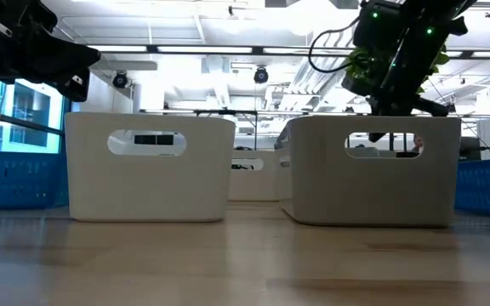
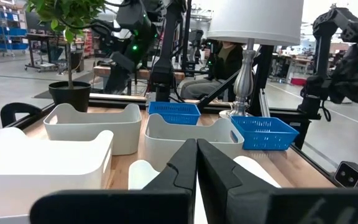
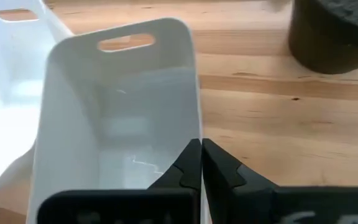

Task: Stack baskets by color
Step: Stack the top right gray bin on top of the other bottom gray bin

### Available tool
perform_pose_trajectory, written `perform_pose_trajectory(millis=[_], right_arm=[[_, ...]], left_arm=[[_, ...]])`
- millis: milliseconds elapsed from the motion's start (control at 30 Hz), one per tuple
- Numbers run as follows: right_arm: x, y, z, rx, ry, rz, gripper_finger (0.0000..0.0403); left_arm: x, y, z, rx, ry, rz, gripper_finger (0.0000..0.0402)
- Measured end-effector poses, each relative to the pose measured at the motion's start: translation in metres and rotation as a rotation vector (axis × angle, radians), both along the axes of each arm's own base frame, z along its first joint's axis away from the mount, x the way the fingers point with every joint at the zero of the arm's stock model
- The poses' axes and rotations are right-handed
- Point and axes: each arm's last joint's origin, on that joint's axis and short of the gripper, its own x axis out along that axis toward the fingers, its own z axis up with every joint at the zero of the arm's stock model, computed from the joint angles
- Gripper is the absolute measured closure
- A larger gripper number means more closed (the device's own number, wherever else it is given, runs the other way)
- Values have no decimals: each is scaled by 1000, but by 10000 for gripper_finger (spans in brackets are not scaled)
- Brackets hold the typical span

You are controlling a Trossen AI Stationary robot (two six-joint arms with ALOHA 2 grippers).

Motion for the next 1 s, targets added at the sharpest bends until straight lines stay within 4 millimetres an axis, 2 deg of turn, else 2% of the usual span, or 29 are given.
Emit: perform_pose_trajectory(millis=[167,300,400,533,733,833,1000], right_arm=[[1,1,2,18,-24,40,396],[0,1,2,22,-22,43,376],[2,1,3,19,-28,67,343],[2,1,2,38,-20,111,278],[0,-2,0,189,-66,143,183],[-3,-5,-1,252,-83,112,165],[-6,-13,-1,333,-126,82,163]], left_arm=[[0,0,0,0,0,0,401],[0,0,0,0,0,0,401],[0,0,0,0,0,0,401],[0,0,0,0,0,0,401],[0,0,0,0,0,0,401],[0,0,0,0,0,0,401],[0,0,0,0,0,0,401]])
